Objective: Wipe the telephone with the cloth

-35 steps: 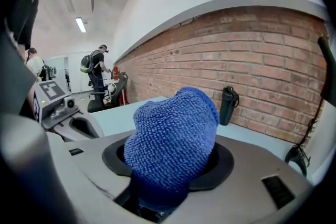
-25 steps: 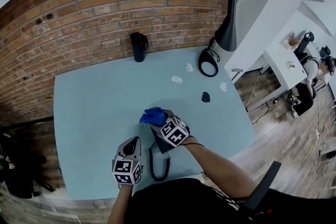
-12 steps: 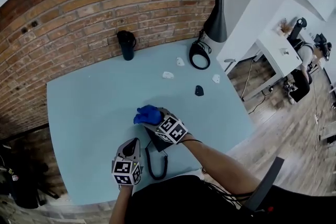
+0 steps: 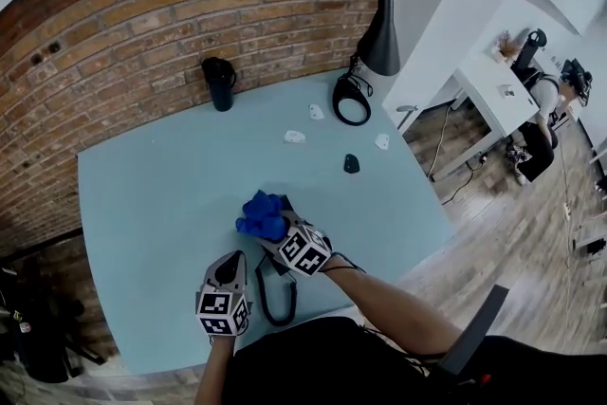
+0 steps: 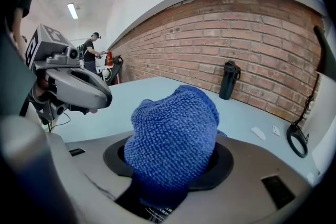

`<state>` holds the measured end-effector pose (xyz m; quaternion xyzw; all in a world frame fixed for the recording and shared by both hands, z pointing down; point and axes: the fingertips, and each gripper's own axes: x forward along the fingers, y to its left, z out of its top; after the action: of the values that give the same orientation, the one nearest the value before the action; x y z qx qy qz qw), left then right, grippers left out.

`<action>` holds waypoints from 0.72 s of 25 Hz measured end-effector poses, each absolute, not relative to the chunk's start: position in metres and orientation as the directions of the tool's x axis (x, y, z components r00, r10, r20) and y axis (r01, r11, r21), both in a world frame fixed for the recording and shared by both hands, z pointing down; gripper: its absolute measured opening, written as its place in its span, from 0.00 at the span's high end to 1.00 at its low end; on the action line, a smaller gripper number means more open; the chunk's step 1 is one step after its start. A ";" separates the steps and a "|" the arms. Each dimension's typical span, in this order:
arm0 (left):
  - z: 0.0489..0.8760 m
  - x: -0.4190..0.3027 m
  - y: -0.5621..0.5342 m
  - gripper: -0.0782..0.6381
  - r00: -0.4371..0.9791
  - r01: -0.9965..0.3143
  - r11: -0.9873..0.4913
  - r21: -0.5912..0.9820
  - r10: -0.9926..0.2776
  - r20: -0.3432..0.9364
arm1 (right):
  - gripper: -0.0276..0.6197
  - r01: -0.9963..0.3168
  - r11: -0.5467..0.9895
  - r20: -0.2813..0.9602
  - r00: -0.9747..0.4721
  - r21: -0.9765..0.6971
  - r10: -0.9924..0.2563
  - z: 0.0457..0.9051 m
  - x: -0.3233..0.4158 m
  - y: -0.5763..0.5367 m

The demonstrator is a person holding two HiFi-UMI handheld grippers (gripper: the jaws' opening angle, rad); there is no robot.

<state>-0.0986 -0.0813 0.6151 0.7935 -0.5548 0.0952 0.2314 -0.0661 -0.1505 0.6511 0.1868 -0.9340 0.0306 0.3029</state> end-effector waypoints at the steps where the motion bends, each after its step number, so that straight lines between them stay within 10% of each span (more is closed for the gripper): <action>1: 0.615 -0.098 -0.081 0.86 0.369 -0.924 -0.282 0.259 -0.835 0.408 | 0.61 -0.365 0.929 0.584 -0.741 0.062 -0.330 0.652 -0.066 -0.150; 18: 0.615 -0.093 -0.078 0.86 0.380 -0.922 -0.303 0.242 -0.831 0.407 | 0.61 -0.371 0.928 0.606 -0.733 0.026 -0.310 0.667 -0.048 -0.121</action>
<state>-0.0926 -0.0778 0.6153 0.8007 -0.5471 0.1028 0.2215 -0.0483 -0.1213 0.6674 0.1832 -0.9295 0.0485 0.3163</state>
